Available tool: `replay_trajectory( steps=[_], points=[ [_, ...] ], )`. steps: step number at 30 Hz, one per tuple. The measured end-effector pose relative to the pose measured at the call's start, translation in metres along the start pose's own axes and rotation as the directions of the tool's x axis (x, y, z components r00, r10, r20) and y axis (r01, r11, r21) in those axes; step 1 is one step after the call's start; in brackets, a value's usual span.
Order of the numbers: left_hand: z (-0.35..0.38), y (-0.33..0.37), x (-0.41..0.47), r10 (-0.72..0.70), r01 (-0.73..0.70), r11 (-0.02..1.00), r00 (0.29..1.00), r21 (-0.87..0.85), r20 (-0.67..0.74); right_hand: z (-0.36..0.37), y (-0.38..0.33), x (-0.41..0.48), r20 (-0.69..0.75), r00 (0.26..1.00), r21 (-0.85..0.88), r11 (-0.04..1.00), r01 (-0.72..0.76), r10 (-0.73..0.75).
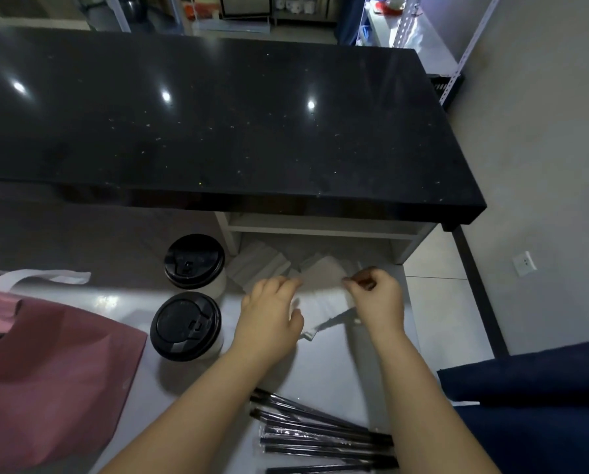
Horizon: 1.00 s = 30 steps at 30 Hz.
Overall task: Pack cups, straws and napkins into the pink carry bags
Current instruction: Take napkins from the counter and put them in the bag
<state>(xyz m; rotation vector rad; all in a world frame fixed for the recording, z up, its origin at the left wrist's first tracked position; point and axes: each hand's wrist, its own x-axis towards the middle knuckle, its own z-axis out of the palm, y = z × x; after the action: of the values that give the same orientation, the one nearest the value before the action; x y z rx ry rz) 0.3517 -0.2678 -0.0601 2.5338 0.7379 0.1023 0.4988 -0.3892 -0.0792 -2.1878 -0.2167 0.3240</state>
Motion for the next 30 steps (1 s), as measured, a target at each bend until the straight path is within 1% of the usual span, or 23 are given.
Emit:
replay_trajectory(
  steps=[2,3,4,5,8,10,13,15,17,18,22,25,30],
  points=[
    [0.000,0.001,0.002,0.004,-0.004,1.000,1.000,0.007,0.012,0.001,0.002,0.010,-0.075,0.997,-0.212,0.977,0.016,-0.032],
    [0.000,0.001,0.003,0.004,-0.005,1.000,1.000,0.012,0.017,0.004,0.003,0.012,-0.083,0.996,-0.314,0.950,0.002,-0.030],
    [0.000,0.001,0.003,0.004,-0.004,1.000,1.000,0.018,0.021,0.008,0.005,0.013,-0.069,0.998,-0.373,0.928,-0.018,-0.008],
    [0.000,0.002,0.004,0.002,-0.003,1.000,1.000,0.023,0.024,0.012,0.006,0.012,-0.047,0.999,-0.397,0.917,-0.035,0.018],
    [-0.001,0.003,0.005,0.001,-0.003,0.999,1.000,0.046,0.027,0.021,0.010,0.008,-0.030,0.999,-0.363,0.931,-0.038,0.029],
    [-0.004,0.004,0.006,0.003,-0.005,0.998,1.000,0.063,0.026,0.022,0.010,0.005,-0.011,1.000,-0.324,0.946,0.001,-0.005],
    [-0.013,0.011,0.005,0.025,-0.026,0.996,1.000,0.080,0.013,0.017,0.002,-0.009,-0.031,0.986,-0.261,0.953,0.152,-0.165],
    [-0.027,0.018,0.002,0.047,-0.046,0.996,0.999,0.079,-0.008,0.011,-0.011,-0.022,-0.046,0.960,-0.159,0.951,0.264,-0.274],
    [-0.047,0.025,-0.002,0.072,-0.068,0.995,0.996,0.077,-0.051,0.001,-0.029,-0.036,-0.041,0.912,-0.077,0.912,0.403,-0.407],
    [-0.060,0.028,-0.005,0.088,-0.081,0.994,0.993,0.078,-0.085,-0.005,-0.041,-0.044,-0.033,0.883,-0.066,0.882,0.466,-0.469],
    [-0.117,0.033,-0.027,0.141,-0.120,0.988,0.958,0.098,-0.250,-0.028,-0.087,-0.076,-0.030,0.720,-0.158,0.715,0.682,-0.693],
    [-0.159,0.024,-0.046,0.126,-0.096,0.989,0.942,0.110,-0.311,-0.040,-0.121,-0.095,-0.022,0.598,-0.210,0.589,0.781,-0.801],
    [-0.224,-0.009,-0.065,0.079,-0.053,0.995,0.927,0.082,-0.365,-0.038,-0.179,-0.123,-0.006,0.430,-0.261,0.417,0.871,-0.903]
  ],
)
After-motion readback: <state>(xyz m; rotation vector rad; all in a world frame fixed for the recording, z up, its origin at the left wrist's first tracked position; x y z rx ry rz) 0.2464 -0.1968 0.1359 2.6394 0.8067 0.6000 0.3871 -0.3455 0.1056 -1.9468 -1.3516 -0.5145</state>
